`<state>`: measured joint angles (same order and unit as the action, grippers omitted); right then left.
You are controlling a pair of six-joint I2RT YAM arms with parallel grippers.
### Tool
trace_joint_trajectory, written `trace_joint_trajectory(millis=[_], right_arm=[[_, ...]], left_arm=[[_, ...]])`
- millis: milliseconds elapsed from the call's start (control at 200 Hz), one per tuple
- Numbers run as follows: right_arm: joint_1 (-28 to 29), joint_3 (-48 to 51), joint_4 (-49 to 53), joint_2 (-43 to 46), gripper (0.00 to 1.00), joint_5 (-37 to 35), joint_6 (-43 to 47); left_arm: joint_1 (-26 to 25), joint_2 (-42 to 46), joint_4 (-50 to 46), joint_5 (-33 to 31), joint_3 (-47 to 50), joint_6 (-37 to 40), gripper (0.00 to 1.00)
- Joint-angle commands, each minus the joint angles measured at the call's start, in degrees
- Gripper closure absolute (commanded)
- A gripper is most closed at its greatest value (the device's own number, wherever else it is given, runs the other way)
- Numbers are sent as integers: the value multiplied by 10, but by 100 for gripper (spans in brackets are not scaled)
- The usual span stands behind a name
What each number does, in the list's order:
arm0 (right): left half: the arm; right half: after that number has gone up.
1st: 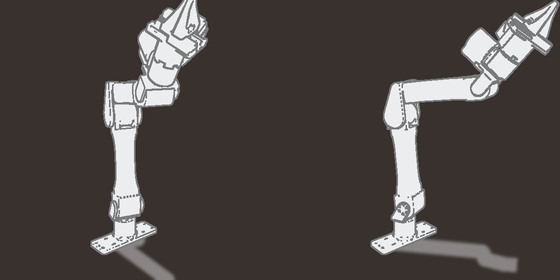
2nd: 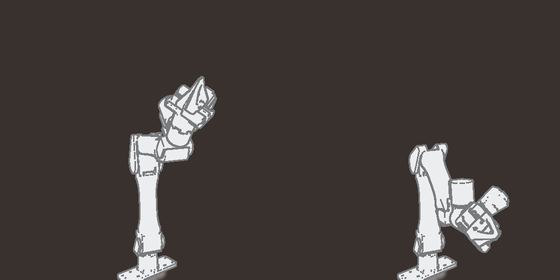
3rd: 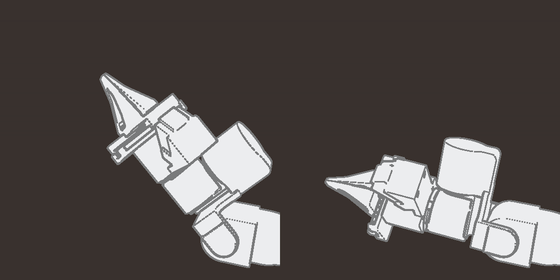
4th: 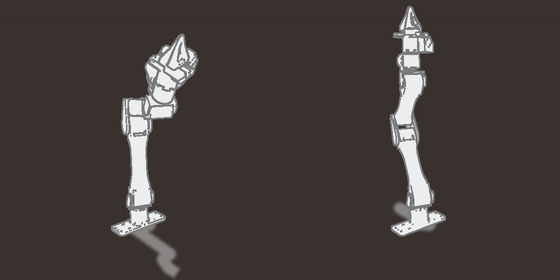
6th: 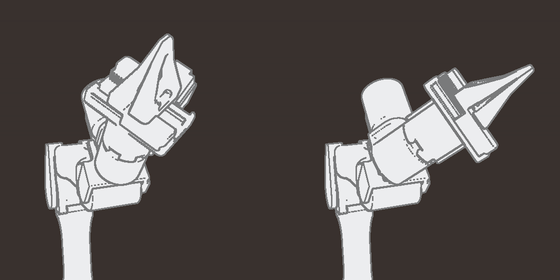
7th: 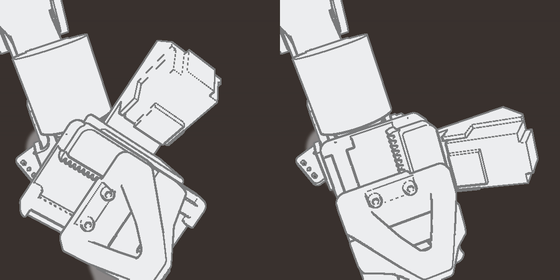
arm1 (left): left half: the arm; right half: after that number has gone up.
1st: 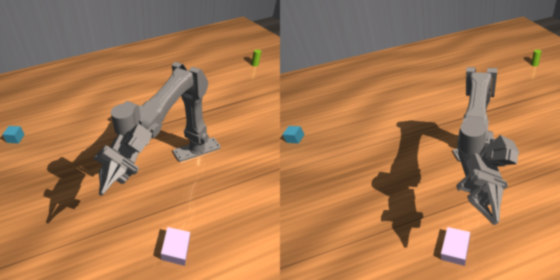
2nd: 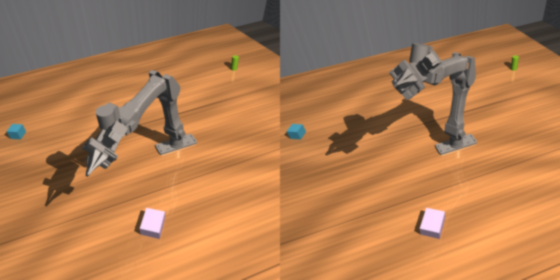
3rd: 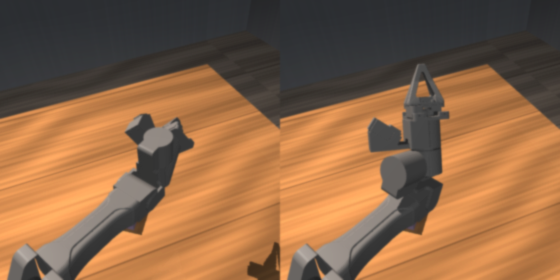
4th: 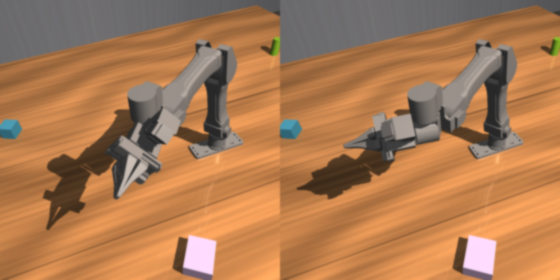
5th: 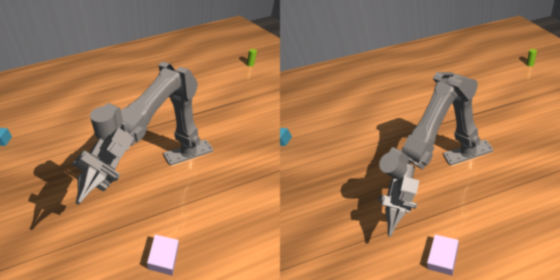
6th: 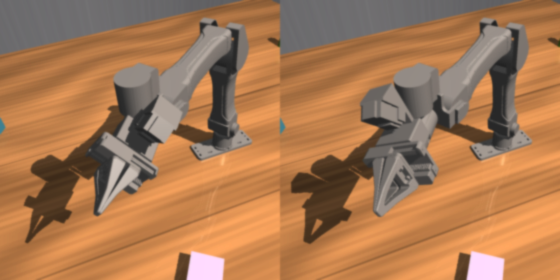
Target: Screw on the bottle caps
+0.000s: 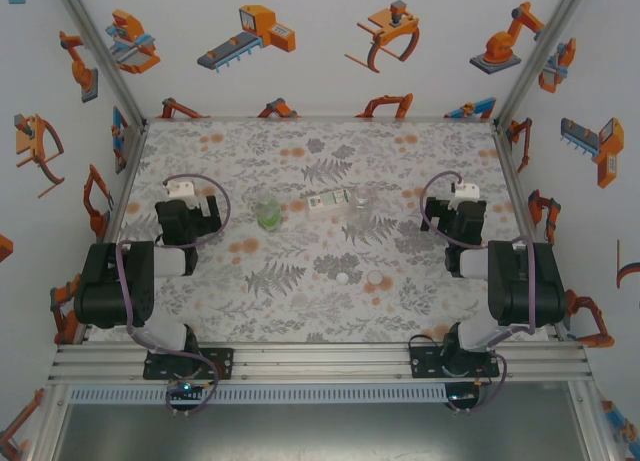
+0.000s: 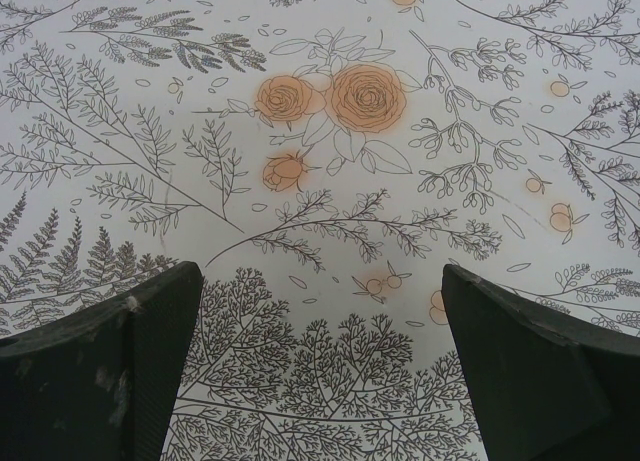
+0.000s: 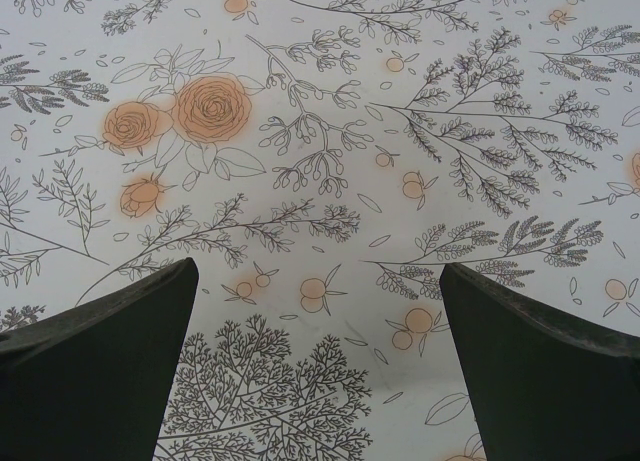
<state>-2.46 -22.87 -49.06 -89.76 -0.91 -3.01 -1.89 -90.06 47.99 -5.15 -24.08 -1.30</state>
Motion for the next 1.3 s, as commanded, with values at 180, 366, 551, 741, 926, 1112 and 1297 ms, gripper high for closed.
trace_joint_trajectory(millis=[180, 366, 551, 741, 926, 1112, 1297], right_arm=[[-3, 9, 8, 41, 1, 38, 7], [-3, 3, 96, 135, 2, 37, 6], [-2, -45, 231, 193, 6, 99, -4], [13, -42, 225, 212, 14, 264, 26], [42, -42, 205, 217, 14, 358, 33], [85, -55, 183, 192, 13, 407, 50], [140, -72, 131, 138, 13, 409, 63]], left_arm=[[-5, 56, -75, -10, -19, -2, 3], [-12, 101, -201, -35, -66, -8, 3], [-23, 145, -318, -33, -111, -39, 3], [-24, 205, -443, -6, -156, -84, 3], [-22, 266, -561, 54, -203, -99, 3], [-20, 305, -672, 114, -257, -58, 3], [-19, 370, -605, 112, -181, -33, 3]])
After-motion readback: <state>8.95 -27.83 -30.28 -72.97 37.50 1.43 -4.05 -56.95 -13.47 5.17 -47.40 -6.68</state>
